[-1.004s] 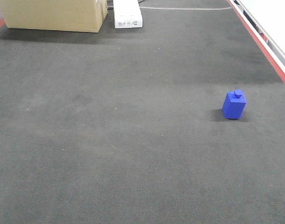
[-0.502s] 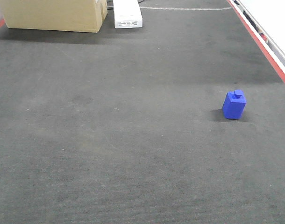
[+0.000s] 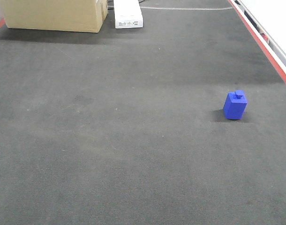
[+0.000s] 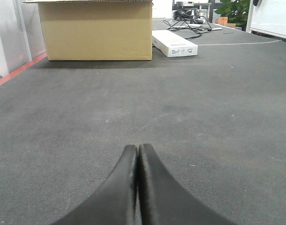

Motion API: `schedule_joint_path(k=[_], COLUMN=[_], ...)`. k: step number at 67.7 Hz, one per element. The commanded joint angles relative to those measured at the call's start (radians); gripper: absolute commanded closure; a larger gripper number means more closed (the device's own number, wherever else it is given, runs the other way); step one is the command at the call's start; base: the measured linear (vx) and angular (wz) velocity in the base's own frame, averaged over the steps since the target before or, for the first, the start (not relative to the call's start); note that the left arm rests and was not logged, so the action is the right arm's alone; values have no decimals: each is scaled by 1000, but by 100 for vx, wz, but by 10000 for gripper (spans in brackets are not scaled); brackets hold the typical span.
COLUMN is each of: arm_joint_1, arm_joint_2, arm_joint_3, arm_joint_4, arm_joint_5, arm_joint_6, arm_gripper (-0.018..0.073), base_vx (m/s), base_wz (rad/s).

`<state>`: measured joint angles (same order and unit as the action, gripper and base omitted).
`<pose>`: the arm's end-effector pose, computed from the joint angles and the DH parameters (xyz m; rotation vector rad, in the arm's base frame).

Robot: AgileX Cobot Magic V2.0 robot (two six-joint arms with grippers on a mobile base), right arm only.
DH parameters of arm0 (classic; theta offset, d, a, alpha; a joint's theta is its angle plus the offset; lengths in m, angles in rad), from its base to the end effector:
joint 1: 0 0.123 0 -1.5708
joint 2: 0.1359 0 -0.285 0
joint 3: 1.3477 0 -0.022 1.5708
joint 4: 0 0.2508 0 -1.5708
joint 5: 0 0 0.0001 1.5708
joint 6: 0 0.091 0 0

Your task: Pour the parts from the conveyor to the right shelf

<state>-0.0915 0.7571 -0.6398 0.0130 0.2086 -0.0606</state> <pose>0.1604 -0.0145 0.3378 0.0376 1.8101 -0.0967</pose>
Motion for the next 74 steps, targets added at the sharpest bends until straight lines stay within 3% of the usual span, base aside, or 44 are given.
schedule_joint_path(k=[1,8,15,32,40,51,74], arm_joint_1=[-6,-6,-6,-6,-6,-6,-6], arm_joint_2=[31,58,79,93,93,131,475], arm_joint_3=[-28,-28,-28,-28,-33,-125,-594], arm_joint_4=[7,7,9,7,7,7,7], arm_joint_5=[-30,21,68,98,107,271,592], arm_joint_6=[-9,-12,-16,-22,-24,-37,-76], arm_gripper=[525,461,335,-171,-163,-121,-71], base_vx=[0,0,0,0,0,0,0], base_wz=[0,0,0,0,0,0,0])
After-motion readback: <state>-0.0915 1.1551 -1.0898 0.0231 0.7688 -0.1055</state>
